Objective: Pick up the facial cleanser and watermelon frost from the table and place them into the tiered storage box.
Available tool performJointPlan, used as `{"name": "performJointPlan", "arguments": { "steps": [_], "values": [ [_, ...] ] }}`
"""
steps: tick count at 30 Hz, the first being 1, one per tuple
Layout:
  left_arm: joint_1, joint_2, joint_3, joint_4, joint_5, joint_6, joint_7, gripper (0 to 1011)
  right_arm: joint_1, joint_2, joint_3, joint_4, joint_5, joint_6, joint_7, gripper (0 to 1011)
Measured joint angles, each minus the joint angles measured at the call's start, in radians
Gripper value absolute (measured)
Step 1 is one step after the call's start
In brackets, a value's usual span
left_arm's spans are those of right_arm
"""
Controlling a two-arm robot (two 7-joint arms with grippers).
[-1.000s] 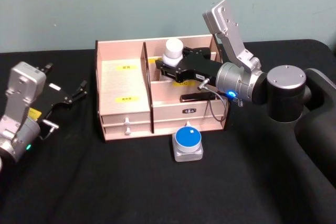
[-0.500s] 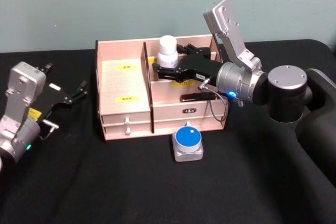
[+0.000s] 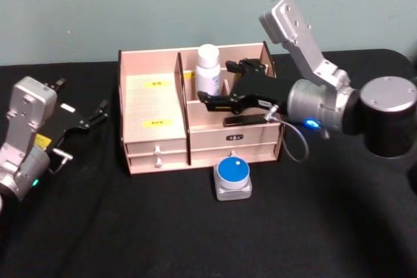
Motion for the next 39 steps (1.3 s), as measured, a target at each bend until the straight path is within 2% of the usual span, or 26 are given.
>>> {"name": "performJointPlan", "arguments": {
  "steps": [2, 6, 9, 10, 15, 19, 25, 39],
  "values": [
    [0.000, 0.000, 0.000, 0.000, 0.000, 0.000, 0.000, 1010, -0.034, 0.031, 0.013, -0.066, 0.017, 0.046, -0.006, 1002],
    [0.000, 0.000, 0.000, 0.000, 0.000, 0.000, 0.000, 1010, -0.083, 0.071, 0.029, -0.142, 0.039, 0.095, -0.015, 1003],
    [0.000, 0.000, 0.000, 0.000, 0.000, 0.000, 0.000, 1010, -0.144, 0.110, 0.042, -0.209, 0.065, 0.141, -0.028, 1002],
    [0.000, 0.000, 0.000, 0.000, 0.000, 0.000, 0.000, 1010, -0.144, 0.110, 0.042, -0.209, 0.065, 0.141, -0.028, 1003],
    [0.000, 0.000, 0.000, 0.000, 0.000, 0.000, 0.000, 1009, -0.228, 0.150, 0.055, -0.266, 0.103, 0.188, -0.050, 1002],
    [0.000, 0.000, 0.000, 0.000, 0.000, 0.000, 0.000, 1009, -0.252, 0.160, 0.051, -0.273, 0.109, 0.198, -0.062, 1002],
    [0.000, 0.000, 0.000, 0.000, 0.000, 0.000, 0.000, 1010, -0.272, 0.167, 0.024, -0.272, 0.108, 0.217, -0.069, 1002],
    [0.000, 0.000, 0.000, 0.000, 0.000, 0.000, 0.000, 1010, -0.264, 0.158, -0.008, -0.240, 0.072, 0.228, -0.078, 1003]
  ]
}}
